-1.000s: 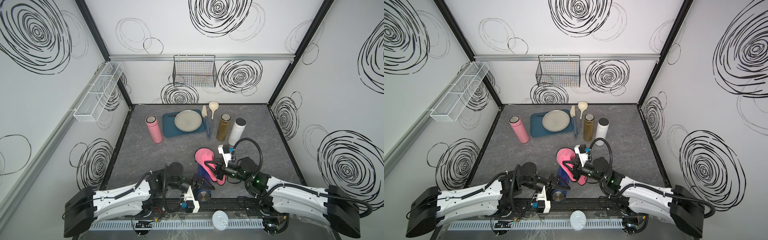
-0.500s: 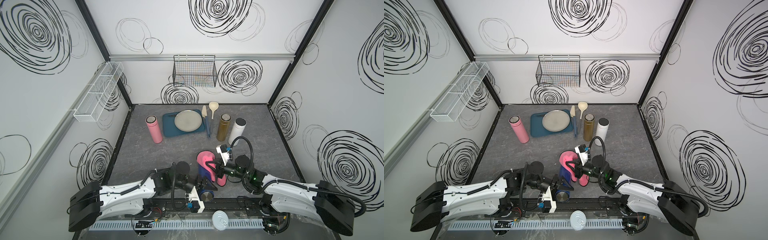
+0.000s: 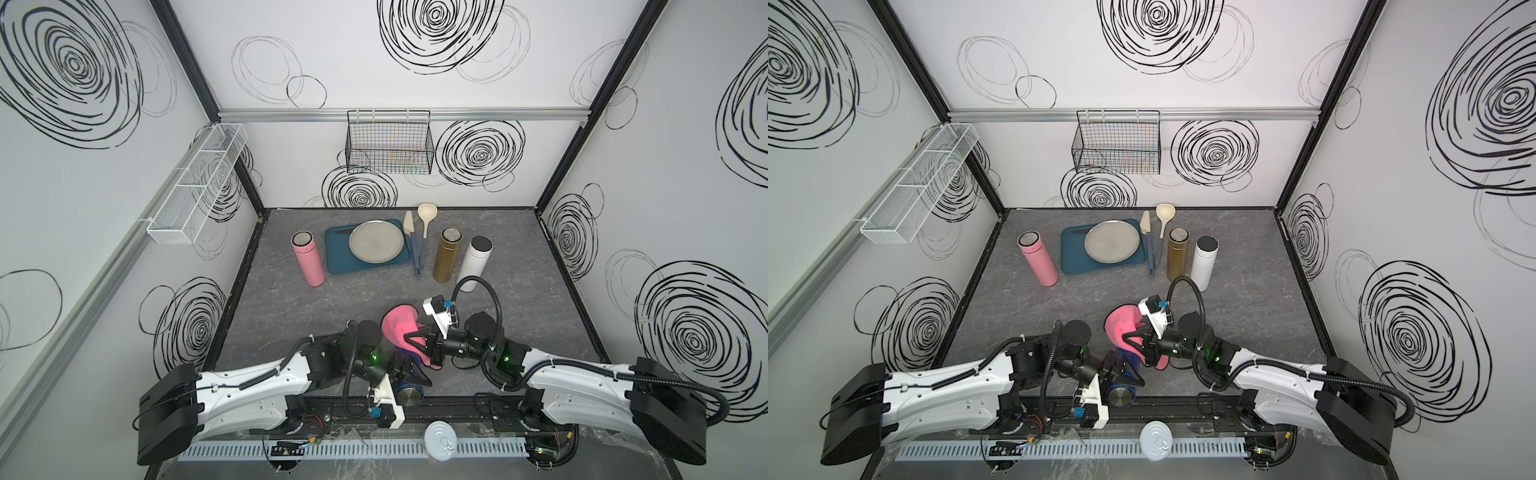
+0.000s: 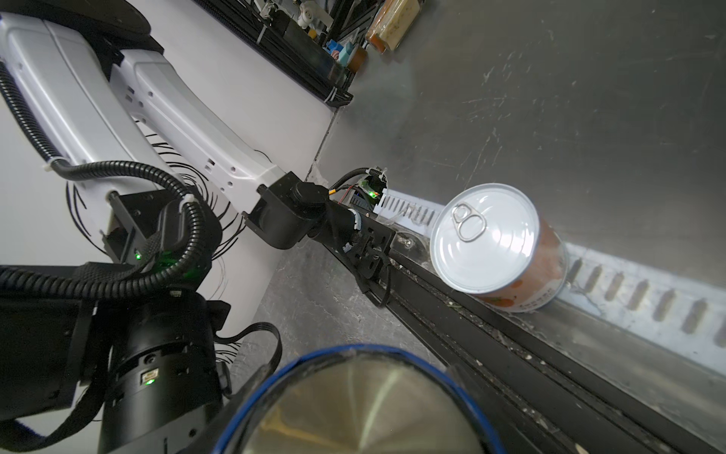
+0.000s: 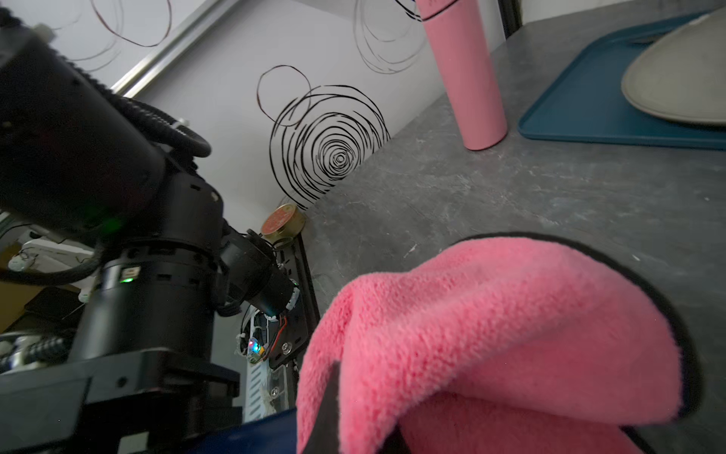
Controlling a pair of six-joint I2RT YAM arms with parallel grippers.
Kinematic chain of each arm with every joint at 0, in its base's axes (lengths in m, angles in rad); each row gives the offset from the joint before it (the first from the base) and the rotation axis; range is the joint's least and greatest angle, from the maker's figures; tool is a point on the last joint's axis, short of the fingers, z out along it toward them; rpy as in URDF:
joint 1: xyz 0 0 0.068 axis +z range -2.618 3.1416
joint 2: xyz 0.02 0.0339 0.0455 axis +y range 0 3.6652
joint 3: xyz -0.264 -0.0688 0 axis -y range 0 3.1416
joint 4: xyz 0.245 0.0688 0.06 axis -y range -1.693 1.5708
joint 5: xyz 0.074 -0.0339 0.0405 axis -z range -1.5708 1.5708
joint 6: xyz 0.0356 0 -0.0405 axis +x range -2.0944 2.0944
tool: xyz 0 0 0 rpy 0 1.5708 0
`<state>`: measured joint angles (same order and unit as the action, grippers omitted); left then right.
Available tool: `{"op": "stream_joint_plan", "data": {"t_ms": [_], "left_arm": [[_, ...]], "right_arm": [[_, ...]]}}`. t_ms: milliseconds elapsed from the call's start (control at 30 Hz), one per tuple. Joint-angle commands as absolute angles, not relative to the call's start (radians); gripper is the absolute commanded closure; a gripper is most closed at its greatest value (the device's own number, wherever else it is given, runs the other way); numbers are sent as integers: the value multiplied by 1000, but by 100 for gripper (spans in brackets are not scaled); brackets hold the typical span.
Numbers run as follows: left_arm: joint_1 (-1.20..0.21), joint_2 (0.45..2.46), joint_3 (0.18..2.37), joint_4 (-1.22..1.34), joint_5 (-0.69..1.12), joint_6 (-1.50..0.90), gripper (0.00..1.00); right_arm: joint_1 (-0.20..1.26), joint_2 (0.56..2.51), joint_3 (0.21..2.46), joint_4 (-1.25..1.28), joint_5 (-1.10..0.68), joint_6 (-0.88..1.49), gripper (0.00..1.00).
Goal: Wipe the surface of the thermos
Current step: Wipe the dirt from the surface of the thermos.
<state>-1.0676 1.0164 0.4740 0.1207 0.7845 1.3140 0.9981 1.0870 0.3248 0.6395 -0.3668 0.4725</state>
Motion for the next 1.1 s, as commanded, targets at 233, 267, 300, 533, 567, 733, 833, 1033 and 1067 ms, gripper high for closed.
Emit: {"op": "stream_joint_plan", "data": {"t_ms": [233, 267, 300, 533, 567, 733, 833, 1033, 1067], "left_arm": [[-1051, 1012, 543, 169, 815, 1363, 100], [-1049, 1009, 539, 175, 817, 1354, 100], [-1049, 1006, 536, 183, 819, 1345, 100], [-1049, 1002, 522, 305, 807, 1212, 100], [-1049, 1002, 522, 321, 797, 1192, 100], [-1049, 995, 504, 461, 744, 1047, 100], [-1049, 982, 484, 594, 685, 913, 100], [-1050, 970, 444, 913, 471, 530, 100], [-1049, 971, 451, 916, 445, 500, 100]], "right_arm": [[1167, 1023, 505, 512, -388, 336, 100], [1165, 1038, 493, 541, -389, 347, 100], [1155, 1058, 479, 558, -383, 360, 100], [960, 1163, 339, 718, -417, 489, 100], [949, 1155, 338, 705, -410, 486, 100], [950, 1060, 388, 614, -414, 441, 100], [972, 992, 383, 617, -381, 447, 100], [982, 928, 240, 719, -114, 487, 100], [970, 938, 229, 707, -76, 493, 100]]}}
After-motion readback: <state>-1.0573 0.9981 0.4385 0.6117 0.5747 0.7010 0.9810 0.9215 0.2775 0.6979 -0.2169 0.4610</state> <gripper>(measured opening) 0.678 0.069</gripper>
